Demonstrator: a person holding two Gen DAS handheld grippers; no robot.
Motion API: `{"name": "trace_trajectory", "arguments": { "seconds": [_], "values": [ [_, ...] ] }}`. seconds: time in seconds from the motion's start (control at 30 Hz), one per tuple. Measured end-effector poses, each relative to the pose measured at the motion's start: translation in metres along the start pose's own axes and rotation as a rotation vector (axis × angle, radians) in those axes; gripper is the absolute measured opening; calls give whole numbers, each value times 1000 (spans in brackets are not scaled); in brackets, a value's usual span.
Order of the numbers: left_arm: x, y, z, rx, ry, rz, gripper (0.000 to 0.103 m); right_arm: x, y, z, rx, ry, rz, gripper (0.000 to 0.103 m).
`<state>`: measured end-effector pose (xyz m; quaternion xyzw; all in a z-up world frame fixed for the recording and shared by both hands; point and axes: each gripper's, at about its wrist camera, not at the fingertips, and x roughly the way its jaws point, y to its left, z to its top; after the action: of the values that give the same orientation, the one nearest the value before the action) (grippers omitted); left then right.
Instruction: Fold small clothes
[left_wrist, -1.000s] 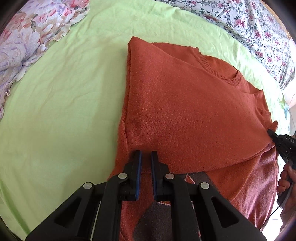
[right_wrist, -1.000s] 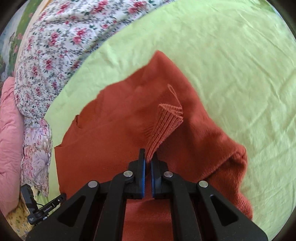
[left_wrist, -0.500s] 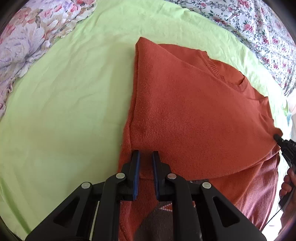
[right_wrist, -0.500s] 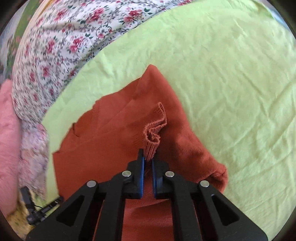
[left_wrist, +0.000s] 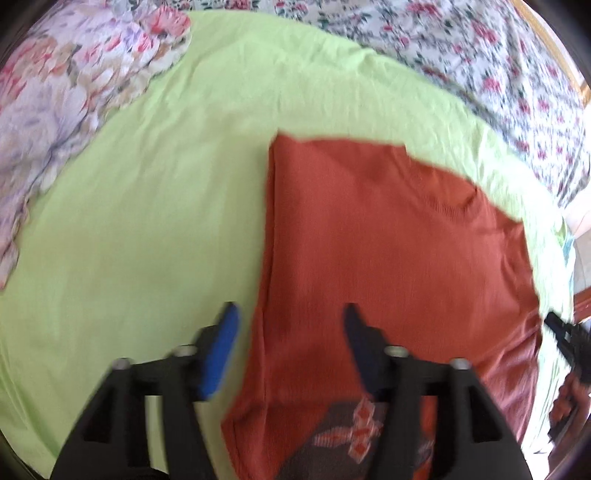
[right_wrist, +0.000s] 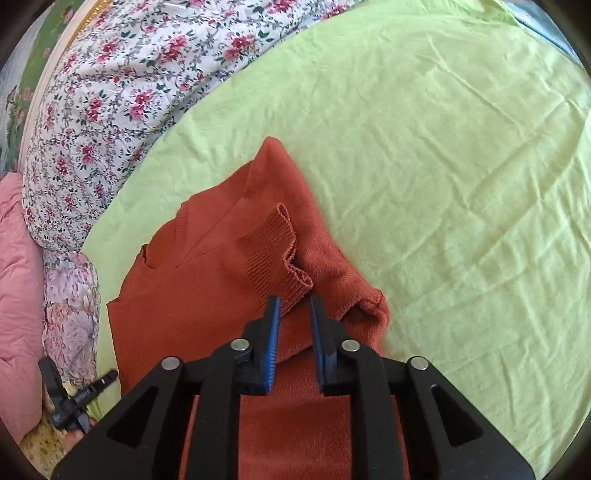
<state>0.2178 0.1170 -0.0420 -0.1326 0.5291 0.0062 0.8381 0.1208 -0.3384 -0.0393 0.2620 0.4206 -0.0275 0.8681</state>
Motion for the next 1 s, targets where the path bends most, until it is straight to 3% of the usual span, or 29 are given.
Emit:
{"name": "trace_trajectory", "arguments": {
  "seconds": [0.07,0.2,0.27,0.3,0.4,0.43,0.6,0.7,0.8,0.9,1.0],
  "values": [
    [13,2,21,-7,7,-9,69,-2,3,1,-31,-14,-2,33],
    [53,5,55,-45,59,1,69,9,13,8,-64,8,17,33],
    [64,5,63,-49,44,-14,41,15,17,9,-68,19,18,33],
    [66,5,65,-48,31,-33,11,18,19,10,-72,27,23,33],
    [57,4,70,-61,-20,-18,9,22,21,10,-72,43,38,33],
    [53,5,70,-55,-43,-7,9,21,22,10,-72,44,45,33],
    [67,10,68,-46,-11,14,12,20,24,7,-91,63,52,33],
    [54,11,68,-74,-4,30,19,16,26,2,-95,74,67,33],
    [28,9,52,-71,-4,9,20,6,32,-6,-108,71,86,33],
    [5,6,22,-63,13,-16,33,-6,34,-15,-119,64,91,33],
    [-15,6,-19,-79,39,-34,55,-19,32,-28,-124,61,84,36]
  ]
}}
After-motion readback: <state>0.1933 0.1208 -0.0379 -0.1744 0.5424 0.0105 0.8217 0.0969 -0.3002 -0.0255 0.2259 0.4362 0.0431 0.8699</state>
